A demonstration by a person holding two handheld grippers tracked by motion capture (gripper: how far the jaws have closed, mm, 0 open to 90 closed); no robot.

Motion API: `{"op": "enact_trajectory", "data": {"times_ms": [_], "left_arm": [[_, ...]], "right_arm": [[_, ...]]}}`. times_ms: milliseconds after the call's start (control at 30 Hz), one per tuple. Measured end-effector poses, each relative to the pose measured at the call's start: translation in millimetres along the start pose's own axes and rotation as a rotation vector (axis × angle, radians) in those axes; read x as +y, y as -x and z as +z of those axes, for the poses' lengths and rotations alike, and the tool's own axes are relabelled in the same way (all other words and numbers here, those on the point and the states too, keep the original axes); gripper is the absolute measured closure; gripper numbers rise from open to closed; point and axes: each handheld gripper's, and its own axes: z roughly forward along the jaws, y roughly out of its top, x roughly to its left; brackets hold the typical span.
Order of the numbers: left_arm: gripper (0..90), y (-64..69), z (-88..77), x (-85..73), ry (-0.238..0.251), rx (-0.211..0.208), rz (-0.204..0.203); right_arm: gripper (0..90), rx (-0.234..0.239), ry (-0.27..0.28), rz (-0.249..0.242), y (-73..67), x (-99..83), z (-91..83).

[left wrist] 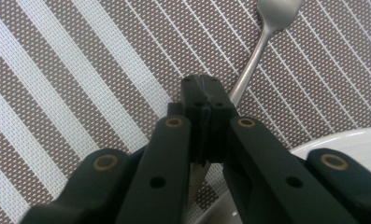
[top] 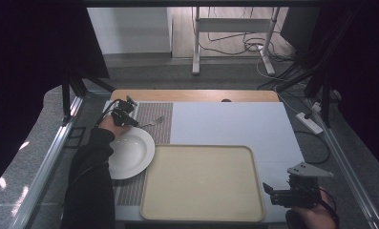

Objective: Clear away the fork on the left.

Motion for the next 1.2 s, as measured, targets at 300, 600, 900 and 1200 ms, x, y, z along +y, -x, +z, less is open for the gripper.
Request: {"op": "enact_trajectory", "data": {"times_ms": [300,600,900,1200], "left_arm": [[66.3,-2.5,-11.4,0.1,0.096,-0.020,-0.001],[11.3,5.4,-5.0,8.5,0.091,-0.025,0.009],[8.4,10.5,13.9,14.2,-0.015,0.049,0.025],[68.1,6.9,4.6,4.9,0.046,0.044,0.077]], "right_arm": [[0.0,0.001,0.002,0.001,-0.1,0.1,0.0],[0.0,0.001,0.000,-0.005,-0.5,0.2,-0.4],[0.0,0.000,0.003,-0.005,-0.5,0.0,-0.5],[0.0,0.003,0.000,-0.005,-0.5,0.0,-0.3]]}}
